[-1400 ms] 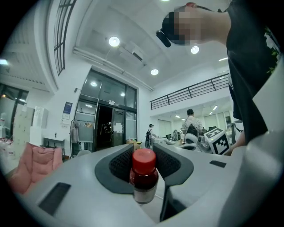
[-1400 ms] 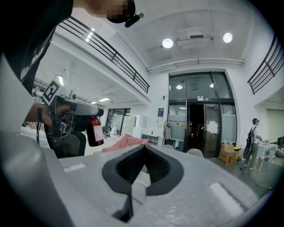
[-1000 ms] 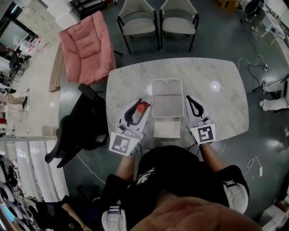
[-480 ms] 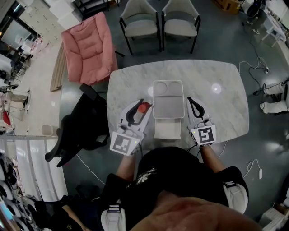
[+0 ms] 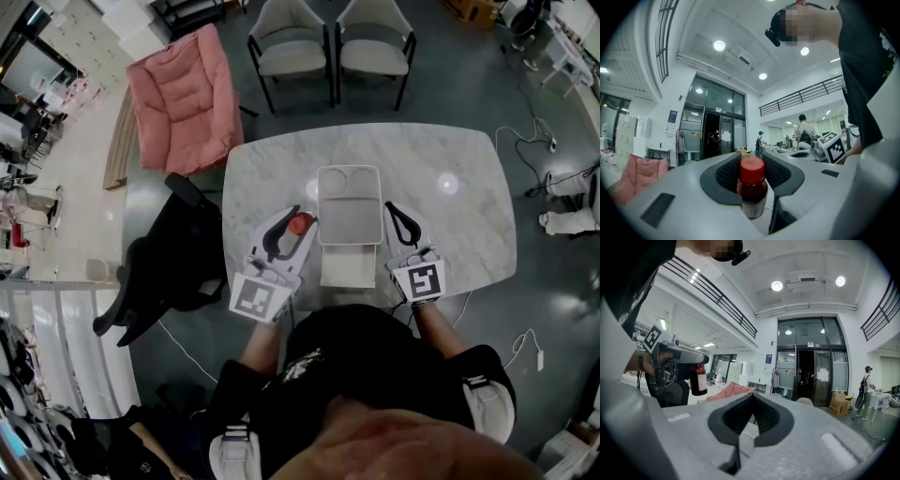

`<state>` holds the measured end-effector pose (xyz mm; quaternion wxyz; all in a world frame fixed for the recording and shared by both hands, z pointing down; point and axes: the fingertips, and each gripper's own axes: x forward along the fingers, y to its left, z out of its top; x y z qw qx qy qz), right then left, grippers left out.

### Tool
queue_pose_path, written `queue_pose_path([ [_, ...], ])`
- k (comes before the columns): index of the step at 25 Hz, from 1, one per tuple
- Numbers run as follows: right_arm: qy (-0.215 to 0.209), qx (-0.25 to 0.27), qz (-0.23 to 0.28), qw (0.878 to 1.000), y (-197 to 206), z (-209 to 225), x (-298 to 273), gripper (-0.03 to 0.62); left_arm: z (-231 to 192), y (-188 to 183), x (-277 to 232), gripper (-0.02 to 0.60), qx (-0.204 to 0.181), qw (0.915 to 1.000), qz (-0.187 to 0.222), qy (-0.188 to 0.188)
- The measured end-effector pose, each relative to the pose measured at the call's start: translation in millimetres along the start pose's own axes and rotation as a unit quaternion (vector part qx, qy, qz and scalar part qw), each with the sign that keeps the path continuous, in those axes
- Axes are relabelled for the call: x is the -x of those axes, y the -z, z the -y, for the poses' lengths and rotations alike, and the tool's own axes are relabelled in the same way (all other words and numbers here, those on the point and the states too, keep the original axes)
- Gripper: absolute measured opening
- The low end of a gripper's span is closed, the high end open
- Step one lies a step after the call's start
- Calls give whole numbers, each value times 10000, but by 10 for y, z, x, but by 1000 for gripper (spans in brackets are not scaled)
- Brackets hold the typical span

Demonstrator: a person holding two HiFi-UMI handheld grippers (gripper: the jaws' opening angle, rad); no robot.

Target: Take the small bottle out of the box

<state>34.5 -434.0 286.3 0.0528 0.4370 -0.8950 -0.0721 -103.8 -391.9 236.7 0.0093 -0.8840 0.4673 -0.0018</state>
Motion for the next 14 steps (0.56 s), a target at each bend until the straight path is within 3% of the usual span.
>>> queue_pose_path([
  [14,-102,36,-27,9999,54,-70,-45,-6,-5,4,-8,149,-29,10000,-24,86],
])
